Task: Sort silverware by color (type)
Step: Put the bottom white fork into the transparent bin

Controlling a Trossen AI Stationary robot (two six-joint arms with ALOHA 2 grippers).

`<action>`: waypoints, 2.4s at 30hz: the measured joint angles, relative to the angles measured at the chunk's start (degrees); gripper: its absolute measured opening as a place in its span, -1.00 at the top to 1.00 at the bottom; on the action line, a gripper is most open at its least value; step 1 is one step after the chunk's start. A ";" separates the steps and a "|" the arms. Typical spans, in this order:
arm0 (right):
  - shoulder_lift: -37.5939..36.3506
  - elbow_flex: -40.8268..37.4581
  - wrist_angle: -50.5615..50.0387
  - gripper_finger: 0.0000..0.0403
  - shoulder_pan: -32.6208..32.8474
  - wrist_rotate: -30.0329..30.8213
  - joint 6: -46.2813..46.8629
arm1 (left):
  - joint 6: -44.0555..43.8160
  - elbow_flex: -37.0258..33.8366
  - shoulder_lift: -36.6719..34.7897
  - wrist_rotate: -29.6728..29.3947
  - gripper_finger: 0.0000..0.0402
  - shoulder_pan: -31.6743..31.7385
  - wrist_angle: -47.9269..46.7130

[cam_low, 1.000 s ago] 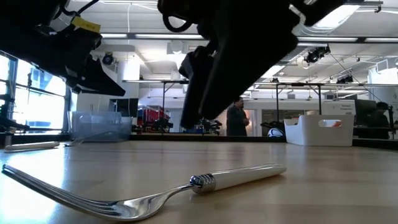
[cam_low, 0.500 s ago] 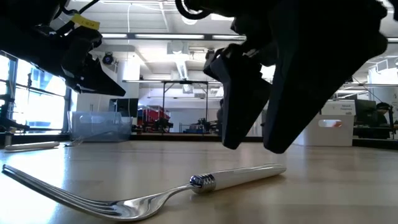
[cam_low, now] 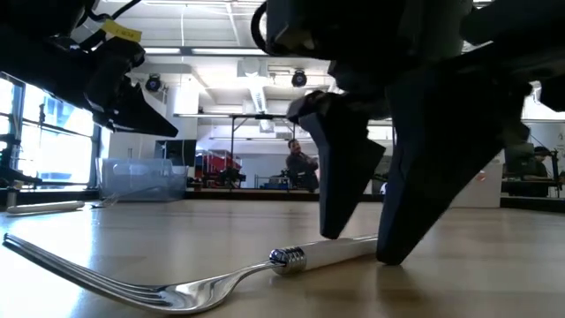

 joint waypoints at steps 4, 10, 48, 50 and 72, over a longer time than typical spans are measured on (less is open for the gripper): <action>0.96 0.17 -0.10 -0.05 -0.45 -0.64 -0.64 | 2.34 0.00 0.02 -0.08 1.00 0.00 0.12; 1.28 0.12 0.05 0.35 -1.35 -3.81 -0.44 | 2.35 0.00 0.02 -0.09 1.00 0.00 0.09; -15.53 -0.27 -29.75 0.96 5.04 1.59 45.23 | 3.88 0.00 0.00 -0.22 1.00 0.00 0.51; -14.79 -0.25 -25.09 0.92 4.13 2.36 45.57 | 3.86 0.00 0.00 -0.22 1.00 0.00 0.55; -6.86 -0.16 -13.39 0.02 -0.54 4.28 40.88 | 3.35 0.00 0.00 -0.15 1.00 0.00 0.50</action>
